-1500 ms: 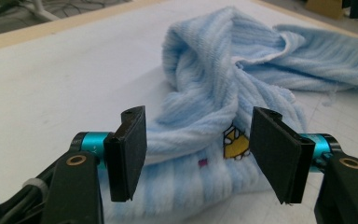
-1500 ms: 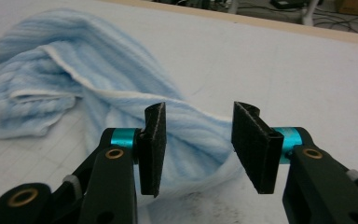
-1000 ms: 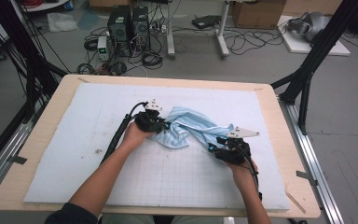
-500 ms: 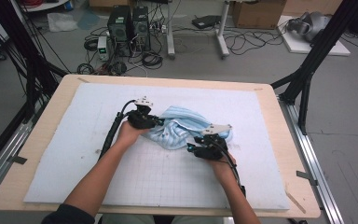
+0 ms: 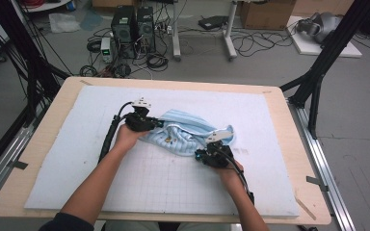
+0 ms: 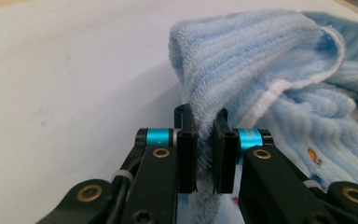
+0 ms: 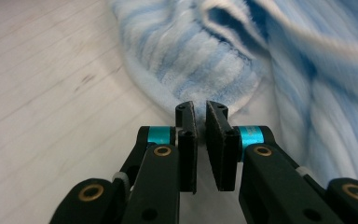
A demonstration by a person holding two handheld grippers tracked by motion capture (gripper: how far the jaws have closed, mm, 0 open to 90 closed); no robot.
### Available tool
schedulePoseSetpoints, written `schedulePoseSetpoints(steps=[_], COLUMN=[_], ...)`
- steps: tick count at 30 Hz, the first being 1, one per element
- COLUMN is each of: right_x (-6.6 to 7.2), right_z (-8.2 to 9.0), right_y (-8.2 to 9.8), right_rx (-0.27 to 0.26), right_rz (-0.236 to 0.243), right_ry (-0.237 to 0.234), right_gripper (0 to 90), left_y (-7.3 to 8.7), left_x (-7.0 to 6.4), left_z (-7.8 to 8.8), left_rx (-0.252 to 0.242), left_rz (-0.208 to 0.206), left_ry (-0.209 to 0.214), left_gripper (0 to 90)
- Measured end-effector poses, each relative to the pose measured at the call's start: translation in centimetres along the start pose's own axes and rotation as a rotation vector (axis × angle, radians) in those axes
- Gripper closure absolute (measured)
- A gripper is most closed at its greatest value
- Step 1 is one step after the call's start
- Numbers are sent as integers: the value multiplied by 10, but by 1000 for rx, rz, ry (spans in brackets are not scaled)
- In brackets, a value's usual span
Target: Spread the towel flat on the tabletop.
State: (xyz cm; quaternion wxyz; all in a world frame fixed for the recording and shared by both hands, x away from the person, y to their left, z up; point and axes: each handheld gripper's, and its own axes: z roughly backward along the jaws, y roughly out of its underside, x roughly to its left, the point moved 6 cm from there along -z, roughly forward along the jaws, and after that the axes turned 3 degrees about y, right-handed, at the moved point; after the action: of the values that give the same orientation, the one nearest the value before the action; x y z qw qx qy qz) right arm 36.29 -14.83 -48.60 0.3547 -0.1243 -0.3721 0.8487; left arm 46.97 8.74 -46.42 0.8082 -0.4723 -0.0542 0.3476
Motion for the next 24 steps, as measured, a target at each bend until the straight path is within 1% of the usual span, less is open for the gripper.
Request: schedulePoseSetpoints(steps=[1,2,3,4,5,7,8,9,10,11,12,13,14,15,16,17,18,19,20,21,22,23,24], right_x=[0,1,5,5,6,10,10,11,17,21,24,24,27,28,28,25,25,22,13,13,6,6,2], right_z=[0,5,16,16,19,31,31,35,42,45,47,47,50,52,54,58,58,61,67,67,71,71,74], right_y=[0,4,14,14,17,28,28,30,35,36,39,39,42,44,45,42,42,39,34,34,32,32,31], right_rx=[0,4,23,23,27,39,39,41,36,39,50,50,60,56,42,-5,-5,-43,-103,-103,-144,-144,-159], right_rz=[0,8,23,23,30,47,47,54,64,80,92,92,106,110,110,87,87,64,18,18,-15,-15,-32], right_ry=[0,-9,-29,-29,-33,-52,-52,-56,-88,-103,-114,-114,-108,-112,-104,-99,-99,-100,-75,-75,-38,-38,-14], right_gripper=[829,830,831,831,833,834,834,834,836,837,837,837,836,835,823,773,773,725,644,644,593,593,567], left_y=[0,4,12,12,14,16,17,18,19,20,22,24,25,27,26,25,21,17,11,8,3,-1,-6], left_x=[0,3,8,8,9,12,13,13,13,12,11,11,10,9,8,8,7,6,3,0,-4,-8,-12], left_z=[0,3,10,10,14,21,24,27,29,30,32,34,35,36,37,38,40,41,44,45,45,44,43], left_rx=[0,7,15,15,2,-6,-7,-6,5,17,24,36,41,40,31,17,-14,-41,-74,-96,-112,-123,-133], left_rz=[0,15,57,57,66,87,91,94,89,85,82,81,98,95,85,78,77,69,37,18,2,-13,-26], left_ry=[0,-8,-5,-5,-14,-19,-20,-16,-15,-16,-30,-29,-5,1,-13,-31,-48,-64,-76,-67,-50,-34,-6], left_gripper=[826,826,827,828,828,830,830,830,833,836,843,843,841,830,782,581,581,519,443,443,429,429,419])
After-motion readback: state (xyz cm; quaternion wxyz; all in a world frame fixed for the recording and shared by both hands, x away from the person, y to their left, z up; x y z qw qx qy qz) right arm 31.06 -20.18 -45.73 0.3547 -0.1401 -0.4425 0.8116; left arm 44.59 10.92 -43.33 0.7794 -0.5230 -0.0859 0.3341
